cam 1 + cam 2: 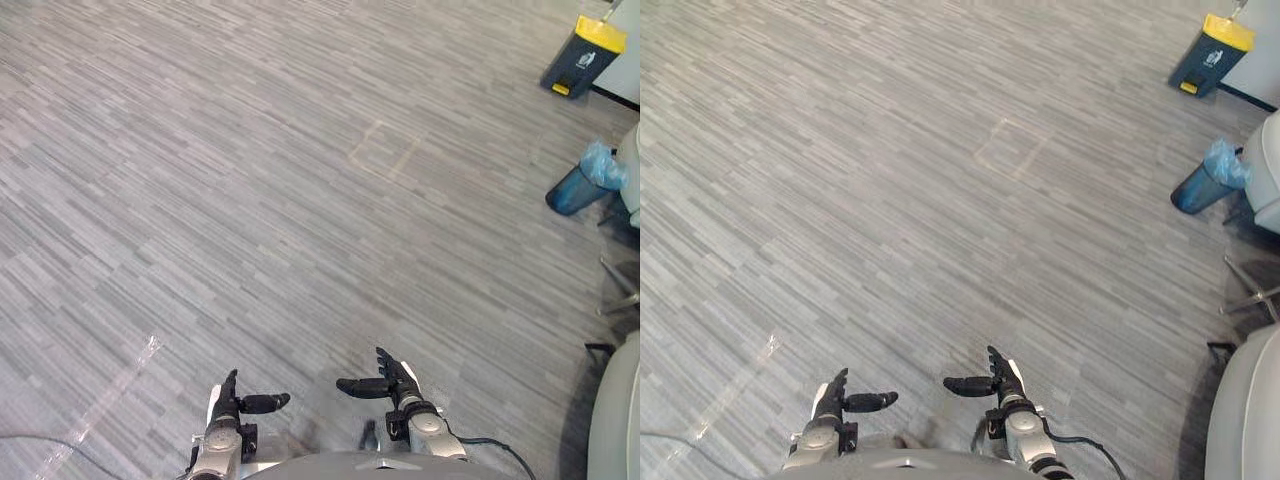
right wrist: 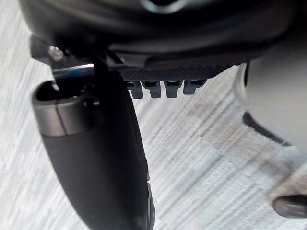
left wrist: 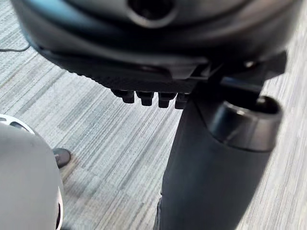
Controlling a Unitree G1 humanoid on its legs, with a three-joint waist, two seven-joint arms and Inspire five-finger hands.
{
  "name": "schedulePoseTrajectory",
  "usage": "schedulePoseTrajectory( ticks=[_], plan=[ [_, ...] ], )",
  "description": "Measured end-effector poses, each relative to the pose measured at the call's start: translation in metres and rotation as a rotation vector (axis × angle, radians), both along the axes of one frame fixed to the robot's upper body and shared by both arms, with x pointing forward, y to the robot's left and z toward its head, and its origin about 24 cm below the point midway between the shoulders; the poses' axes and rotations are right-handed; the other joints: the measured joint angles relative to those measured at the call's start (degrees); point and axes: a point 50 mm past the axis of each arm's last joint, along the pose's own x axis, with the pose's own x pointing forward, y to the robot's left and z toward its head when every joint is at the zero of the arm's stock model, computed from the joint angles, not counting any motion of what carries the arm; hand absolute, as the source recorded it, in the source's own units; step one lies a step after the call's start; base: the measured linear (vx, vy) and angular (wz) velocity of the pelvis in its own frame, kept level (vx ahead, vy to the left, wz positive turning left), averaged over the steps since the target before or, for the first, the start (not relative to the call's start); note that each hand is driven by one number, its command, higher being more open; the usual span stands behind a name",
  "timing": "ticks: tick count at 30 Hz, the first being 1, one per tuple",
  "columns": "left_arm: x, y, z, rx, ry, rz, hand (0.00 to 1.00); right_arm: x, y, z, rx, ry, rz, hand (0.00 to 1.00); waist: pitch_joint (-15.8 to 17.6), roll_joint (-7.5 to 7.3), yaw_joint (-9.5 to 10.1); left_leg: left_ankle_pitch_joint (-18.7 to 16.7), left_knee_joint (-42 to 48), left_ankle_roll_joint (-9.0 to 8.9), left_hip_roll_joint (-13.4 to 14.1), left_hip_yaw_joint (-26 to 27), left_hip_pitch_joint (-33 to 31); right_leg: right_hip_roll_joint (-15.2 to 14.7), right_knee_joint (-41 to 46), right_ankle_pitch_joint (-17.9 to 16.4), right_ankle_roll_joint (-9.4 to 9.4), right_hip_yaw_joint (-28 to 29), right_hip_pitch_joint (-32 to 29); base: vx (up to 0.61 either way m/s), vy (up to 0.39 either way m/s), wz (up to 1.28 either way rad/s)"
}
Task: Organize the slippers on the shoe rack
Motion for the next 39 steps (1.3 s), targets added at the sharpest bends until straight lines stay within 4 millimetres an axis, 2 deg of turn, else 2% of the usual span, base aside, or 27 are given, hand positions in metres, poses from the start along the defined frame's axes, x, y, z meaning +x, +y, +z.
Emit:
schedulePoseTrajectory(
  ticks=[1, 2, 3, 4, 6, 7, 8, 9, 10, 12, 13, 15, 16, 18, 19, 21, 23, 25, 26, 28, 30, 32, 33, 34, 35, 37, 39],
  plan=[
    [-0.002, -0.001, -0.001, -0.003, 0.011, -0.015, 1.00, 0.003, 0.000, 0.003, 0.005, -0.026, -0.001, 1.00, 0.07, -0.34, -0.82, -0.13, -0.81, -0.21, 0.20, -1.46, 1.54, 0.80, -11.47, 4.35, 1.44, 0.01, -1.71, 0.55, -0.170, 0.98],
    [-0.002, -0.002, -0.001, -0.003, 0.014, -0.027, 1.00, 0.002, -0.001, 0.003, 0.001, -0.028, 0.000, 1.00, 0.21, -0.18, -1.33, -0.91, -1.33, -1.77, 0.49, -2.72, 3.44, 1.48, -15.87, 13.90, -0.63, 0.44, -0.80, 0.63, -0.209, 0.79],
    [-0.002, -0.006, -0.002, -0.012, 0.016, -0.032, 1.00, 0.006, -0.003, 0.003, -0.009, -0.023, 0.002, 1.00, 0.21, 1.77, -0.43, -0.87, -1.47, -2.82, 2.90, -3.38, 4.62, 3.28, -15.17, 12.68, -2.68, -0.53, 0.67, 0.62, -0.204, 0.43],
    [0.001, -0.009, -0.001, -0.025, 0.005, -0.043, 1.00, 0.010, -0.004, 0.004, -0.010, -0.023, -0.006, 1.00, 0.24, 1.51, 0.50, 2.31, -1.04, -4.26, 1.99, -4.54, 4.37, 1.77, -10.87, 8.62, -2.90, 0.33, -0.30, 0.75, -0.268, 0.33],
    [0.004, -0.018, -0.001, -0.037, -0.004, -0.079, 1.00, 0.009, -0.017, 0.004, -0.039, -0.026, -0.031, 1.00, 0.43, 1.38, -1.16, 6.75, 2.98, -7.40, 0.61, -8.84, 4.88, -2.98, 1.75, 3.17, -4.74, -1.18, -2.64, 0.63, -0.290, 0.57],
    [-0.004, -0.016, -0.003, -0.030, 0.010, -0.066, 1.00, 0.006, -0.015, 0.003, -0.029, -0.024, -0.030, 1.00, -1.08, 1.51, -1.70, 6.72, 13.41, -8.96, 1.30, -10.79, 1.20, -2.50, -5.65, 0.25, -2.28, -1.26, 1.97, 0.42, -0.231, 0.51],
    [-0.003, -0.015, -0.003, -0.032, 0.010, -0.055, 1.00, 0.005, -0.017, 0.003, -0.032, -0.021, -0.033, 1.00, -0.92, 2.16, -1.73, 7.10, 18.42, -9.58, 2.54, -11.23, -0.42, -1.67, -6.46, 0.06, -2.07, -1.84, 3.46, 0.51, -0.265, 0.25],
    [-0.004, -0.016, -0.002, -0.045, -0.001, -0.014, 1.00, 0.002, -0.018, 0.001, -0.036, -0.009, -0.039, 1.00, -1.14, 3.76, -0.48, 7.40, 33.76, -14.47, 5.35, -12.59, -6.57, 1.60, -10.71, 0.24, -1.92, -1.67, 7.51, 0.41, -0.171, -0.13],
    [-0.005, -0.013, -0.001, -0.047, -0.016, 0.022, 1.00, -0.001, -0.016, 0.000, -0.031, 0.001, -0.040, 1.00, -1.03, 4.05, 0.17, 7.00, 43.56, -14.79, 7.34, -12.23, -10.43, 3.46, -13.37, 0.20, -2.07, -1.62, 10.55, 0.63, -0.231, -0.26],
    [0.001, -0.001, 0.005, -0.021, -0.058, 0.061, 1.00, -0.010, -0.004, -0.004, 0.006, 0.037, -0.053, 1.00, -0.49, 2.47, 1.29, 4.01, 54.15, -10.85, 10.41, -7.93, -17.63, 5.70, -19.73, -0.06, -2.52, -1.15, 18.90, 0.52, -0.152, -0.23],
    [0.005, 0.004, 0.008, -0.007, -0.081, 0.053, 1.00, -0.014, 0.000, -0.007, 0.017, 0.057, -0.054, 1.00, -0.53, 0.63, 2.24, 1.30, 51.18, -7.73, 9.98, -4.64, -20.72, 5.68, -22.99, 0.24, -2.14, 0.25, 22.12, 0.59, -0.088, -0.59],
    [0.016, 0.009, 0.014, 0.010, -0.129, 0.045, 1.00, -0.009, 0.003, -0.006, 0.022, 0.054, -0.049, 1.00, 0.11, -0.89, 3.31, -1.45, 36.79, -4.98, 6.04, -3.39, -26.34, 4.48, -27.21, 0.81, -1.48, 3.90, 26.82, 0.54, -0.007, -0.86],
    [0.020, 0.008, 0.016, 0.010, -0.141, 0.043, 1.00, -0.007, 0.002, -0.005, 0.016, 0.052, -0.053, 1.00, 0.52, -1.06, 3.40, -1.13, 31.33, -4.71, 4.36, -4.36, -28.24, 3.72, -27.75, 0.81, -1.44, 5.05, 28.02, 0.40, 0.120, -0.86],
    [0.025, 0.007, 0.018, 0.011, -0.154, 0.040, 1.00, -0.008, -0.002, -0.007, -0.003, 0.059, -0.056, 1.00, 0.91, -0.97, 4.09, 10.66, 17.25, -3.12, 0.96, -7.35, -29.78, 2.72, -28.73, 0.51, 0.47, 7.67, 31.18, 0.60, 0.208, -0.75],
    [0.027, 0.011, 0.019, 0.028, -0.154, 0.029, 1.00, -0.014, 0.001, -0.011, 0.000, 0.091, -0.057, 1.00, 0.46, -3.35, 3.95, 11.08, 15.34, -1.47, -1.54, -6.18, -26.77, -0.07, -29.73, 1.17, 1.86, 9.01, 32.66, 0.59, 0.175, -0.27],
    [0.032, 0.010, 0.019, 0.033, -0.154, 0.019, 1.00, -0.017, 0.002, -0.012, 0.004, 0.101, -0.056, 1.00, 0.08, -3.46, 3.20, 8.59, 18.54, 0.16, -0.68, -6.32, -26.62, 0.16, -28.47, 6.30, 3.04, 11.33, 32.74, 0.63, 0.229, -0.17],
    [0.024, 0.013, 0.015, 0.028, -0.115, 0.036, 1.00, -0.017, 0.006, -0.012, 0.016, 0.101, -0.053, 1.00, -0.08, -3.03, 3.68, 5.93, 23.67, 0.76, 0.99, -5.19, -25.78, 0.32, -23.09, 9.45, 3.37, 14.57, 31.93, 0.59, 0.256, -0.51],
    [0.014, 0.009, 0.009, 0.026, -0.071, 0.024, 1.00, -0.017, 0.003, -0.012, 0.007, 0.097, -0.051, 1.00, -0.62, -2.40, 3.22, 0.32, 18.52, 0.93, 0.31, -2.74, -17.41, -3.10, 0.17, 13.85, 6.84, 15.21, 23.00, 0.51, 0.197, -0.48],
    [0.012, 0.009, 0.008, 0.031, -0.055, -0.008, 1.00, -0.016, 0.004, -0.012, 0.005, 0.097, -0.048, 1.00, -0.15, -2.87, 2.57, -1.62, 15.43, 0.17, -1.40, -2.01, -13.33, -6.02, 13.04, 13.50, 6.49, 14.93, 17.63, 0.48, 0.107, -0.23],
    [0.011, 0.011, 0.006, 0.044, -0.029, -0.030, 1.00, -0.014, 0.004, -0.012, 0.006, 0.100, -0.036, 1.00, 0.19, -2.75, 2.13, -2.13, 12.14, 0.52, -2.16, -1.25, -7.63, -7.17, 22.07, 7.67, 3.23, 12.65, 11.76, 0.48, 0.052, -0.25],
    [0.009, 0.008, 0.004, 0.039, -0.018, -0.025, 1.00, -0.002, 0.001, -0.004, -0.012, 0.039, 0.000, 1.00, 1.27, 0.89, 1.13, -2.02, 6.63, 0.33, 0.87, -0.54, -0.23, -2.77, 16.09, 1.01, -1.26, 4.99, 4.97, 0.50, -0.022, -0.17],
    [0.009, 0.007, 0.004, 0.037, -0.017, -0.025, 1.00, 0.008, 0.001, 0.003, -0.013, -0.015, 0.013, 1.00, 1.49, 1.16, 0.37, -2.00, 5.96, 0.29, 2.19, -0.22, 2.65, -0.36, 0.78, 1.54, -0.84, 2.51, -0.82, 0.56, -0.126, 0.17],
    [0.007, 0.006, 0.003, 0.030, -0.010, -0.026, 1.00, 0.009, 0.002, 0.004, -0.013, -0.028, 0.016, 1.00, 1.29, 0.74, -0.04, -2.16, 5.40, -0.30, 2.14, -0.15, 4.35, 0.50, -11.07, 6.09, 0.12, 2.85, -1.74, 0.57, -0.172, 0.36],
    [-0.001, 0.006, 0.001, 0.029, 0.010, -0.025, 1.00, 0.007, 0.001, 0.003, -0.022, -0.022, 0.028, 1.00, 0.92, 0.24, -0.83, -2.49, 4.75, -2.64, 1.91, -0.22, 6.36, 1.28, -18.73, 19.45, -4.00, 3.03, -0.01, 0.60, -0.180, 0.12],
    [-0.003, -0.005, -0.002, 0.001, 0.025, -0.034, 1.00, 0.012, -0.001, 0.003, -0.044, -0.020, 0.046, 1.00, 0.84, 2.72, 0.00, -2.01, 4.42, -3.12, 3.61, -1.04, 6.82, 3.90, -18.50, 18.33, -4.40, 3.25, 0.59, 0.58, -0.147, -0.14],
    [0.000, -0.013, -0.003, -0.027, 0.016, -0.042, 1.00, 0.020, -0.002, 0.002, -0.057, 0.000, 0.048, 1.00, 1.19, 2.63, 0.46, -0.98, 0.41, -3.01, 0.28, -4.70, 6.67, 3.91, -15.18, 14.43, -5.13, 4.67, 0.18, 0.49, -0.125, -0.38],
    [0.001, -0.013, -0.002, -0.026, 0.010, -0.048, 1.00, 0.011, -0.005, -0.002, -0.064, 0.030, 0.043, 1.00, 0.53, 2.17, 0.34, 1.89, 6.12, -4.42, 0.35, -4.79, 5.36, 3.31, -11.29, 9.23, -4.49, 4.49, 1.19, 0.26, -0.098, 0.05]
  ],
)
